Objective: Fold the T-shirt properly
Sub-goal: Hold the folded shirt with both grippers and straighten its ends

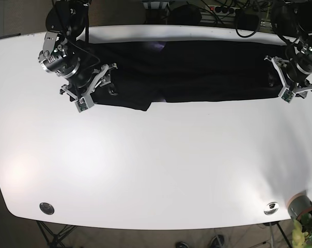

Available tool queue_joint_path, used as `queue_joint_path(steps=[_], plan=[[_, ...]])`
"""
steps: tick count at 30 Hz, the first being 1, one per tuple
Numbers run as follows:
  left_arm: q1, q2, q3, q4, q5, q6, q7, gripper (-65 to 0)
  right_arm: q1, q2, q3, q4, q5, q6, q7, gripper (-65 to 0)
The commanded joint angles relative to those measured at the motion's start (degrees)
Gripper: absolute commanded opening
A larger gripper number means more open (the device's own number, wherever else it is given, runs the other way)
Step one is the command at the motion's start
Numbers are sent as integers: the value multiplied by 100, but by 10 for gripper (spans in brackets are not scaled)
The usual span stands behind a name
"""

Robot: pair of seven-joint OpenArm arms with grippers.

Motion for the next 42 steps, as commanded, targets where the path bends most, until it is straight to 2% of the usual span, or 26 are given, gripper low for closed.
queue_joint_path(steps=[1,9,12,15,19,27,32,39,42], plan=[[-13,3,133,-80,41,32,-23,-311,94,43,-151,-64,94,7,136,-257],[286,3,186,-388,375,32,-23,-312,76,35,-230,-548,-319,7,320,-257],[356,-5,-16,-599,401,32,-32,-317,23,43,-239,-653,-328,7,461,-257],[461,-67,-280,-739,401,32,-41,-353,6,52,-221,-715,-337,7,496,-257],[461,-208,-297,-915,401,32,-41,-361,6,52,-230,-715,-337,7,505,-257],[461,-164,-289,-625,401,32,-41,-364,14,52,-353,-732,-346,7,505,-257],[426,-199,-236,-1082,410,32,-50,-364,14,61,-380,-1145,-354,-2,558,-257],[92,-278,-157,-1777,410,32,-59,-364,6,290,-380,-1902,-354,-2,1173,-257],[-172,-287,-104,-2023,410,32,-76,-364,67,483,-380,-2236,-354,-2,1507,-257]])
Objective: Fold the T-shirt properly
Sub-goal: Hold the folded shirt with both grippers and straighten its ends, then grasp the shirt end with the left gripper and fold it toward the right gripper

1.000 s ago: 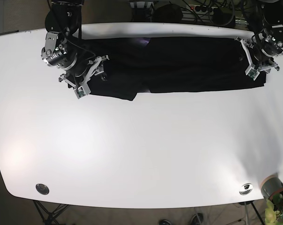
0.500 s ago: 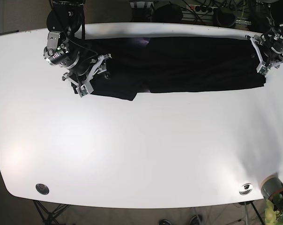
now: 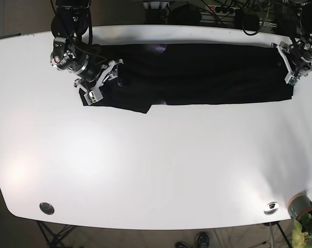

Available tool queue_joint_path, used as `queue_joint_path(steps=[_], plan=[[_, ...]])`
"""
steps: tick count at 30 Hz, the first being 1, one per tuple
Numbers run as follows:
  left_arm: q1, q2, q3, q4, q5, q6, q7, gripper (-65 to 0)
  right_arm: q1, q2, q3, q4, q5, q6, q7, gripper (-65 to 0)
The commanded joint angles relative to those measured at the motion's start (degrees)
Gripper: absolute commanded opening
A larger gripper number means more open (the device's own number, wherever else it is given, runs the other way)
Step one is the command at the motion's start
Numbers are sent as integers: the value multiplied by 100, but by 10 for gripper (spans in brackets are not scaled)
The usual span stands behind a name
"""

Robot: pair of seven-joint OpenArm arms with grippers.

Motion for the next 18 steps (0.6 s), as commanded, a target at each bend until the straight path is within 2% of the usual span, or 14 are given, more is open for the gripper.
queue_joint_path(steps=[1,9,13,18], plan=[[-209,-88,111,-141,152,51,5,-364,118,151,14,-208,-188,-76,-55,-257],[-825,-97,858,-563,161,51,-189,-364,944,476,23,-1052,-188,-76,156,-257],[-1071,-26,928,-572,135,51,-189,-363,1463,705,5,-1526,-188,-76,217,-257],[-1423,299,823,-546,126,51,-163,-358,1779,766,-12,-1667,-180,-59,208,-257]])
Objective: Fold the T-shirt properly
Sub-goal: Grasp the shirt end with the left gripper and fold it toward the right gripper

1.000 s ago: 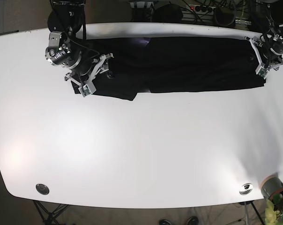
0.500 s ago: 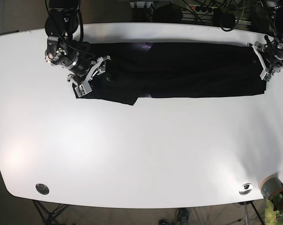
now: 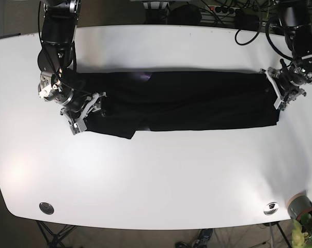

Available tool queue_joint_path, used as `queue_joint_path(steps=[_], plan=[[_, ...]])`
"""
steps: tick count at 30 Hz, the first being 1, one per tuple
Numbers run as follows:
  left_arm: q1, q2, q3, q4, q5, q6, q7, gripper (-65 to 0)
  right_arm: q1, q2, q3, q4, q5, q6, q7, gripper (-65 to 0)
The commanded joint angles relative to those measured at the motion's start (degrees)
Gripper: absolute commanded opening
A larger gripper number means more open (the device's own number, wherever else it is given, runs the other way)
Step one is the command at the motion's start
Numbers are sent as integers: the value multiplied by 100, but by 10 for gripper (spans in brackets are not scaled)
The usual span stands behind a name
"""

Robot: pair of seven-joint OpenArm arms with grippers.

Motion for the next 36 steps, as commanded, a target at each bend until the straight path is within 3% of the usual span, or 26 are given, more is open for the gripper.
queue_joint_path(steps=[1,5,10,17,26,36], plan=[[-81,-33,-152,42,30,-10,76,-358,40,95,3,101,-81,-61,-89,-257],[-256,169,-574,279,12,-10,331,-339,172,95,3,172,-81,-61,-124,-257],[-617,301,-1243,868,-410,-10,1298,-203,189,86,3,181,-81,-52,-124,-257],[-942,318,-1884,701,-1113,-10,1931,-181,180,51,-6,181,-37,-35,-124,-257],[-933,274,-2227,-301,-2397,-10,1992,-183,180,43,-6,198,-37,-26,-124,-257],[-969,301,-2104,-793,-2353,-10,1658,-183,154,34,-6,251,-37,-26,-124,-257]])
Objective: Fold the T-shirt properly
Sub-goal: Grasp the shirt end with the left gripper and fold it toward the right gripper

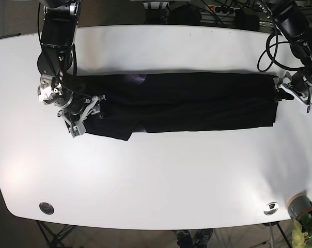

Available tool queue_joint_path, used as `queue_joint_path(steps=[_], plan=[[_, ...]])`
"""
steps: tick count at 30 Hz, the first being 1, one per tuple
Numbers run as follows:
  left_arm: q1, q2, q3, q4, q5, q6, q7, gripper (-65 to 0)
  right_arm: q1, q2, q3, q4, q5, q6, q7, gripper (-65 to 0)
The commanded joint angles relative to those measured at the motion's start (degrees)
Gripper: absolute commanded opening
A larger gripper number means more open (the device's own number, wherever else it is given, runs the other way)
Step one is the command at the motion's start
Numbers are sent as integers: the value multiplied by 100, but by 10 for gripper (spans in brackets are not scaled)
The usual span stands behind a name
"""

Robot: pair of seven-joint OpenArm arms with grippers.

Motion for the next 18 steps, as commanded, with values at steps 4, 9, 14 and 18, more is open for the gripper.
queue_joint_path(steps=[4,9,14,18], plan=[[-178,-95,291,-165,-88,-10,-499,-185,93,53,16,102,59,16,51,-257],[-195,-95,343,-525,-97,-10,-586,-179,93,53,16,102,59,16,51,-257],[-213,-68,475,-710,-106,-10,-586,-183,93,53,16,111,68,16,51,-257],[-327,-68,818,-710,-115,-10,-578,-192,93,53,25,111,68,16,51,-257]])
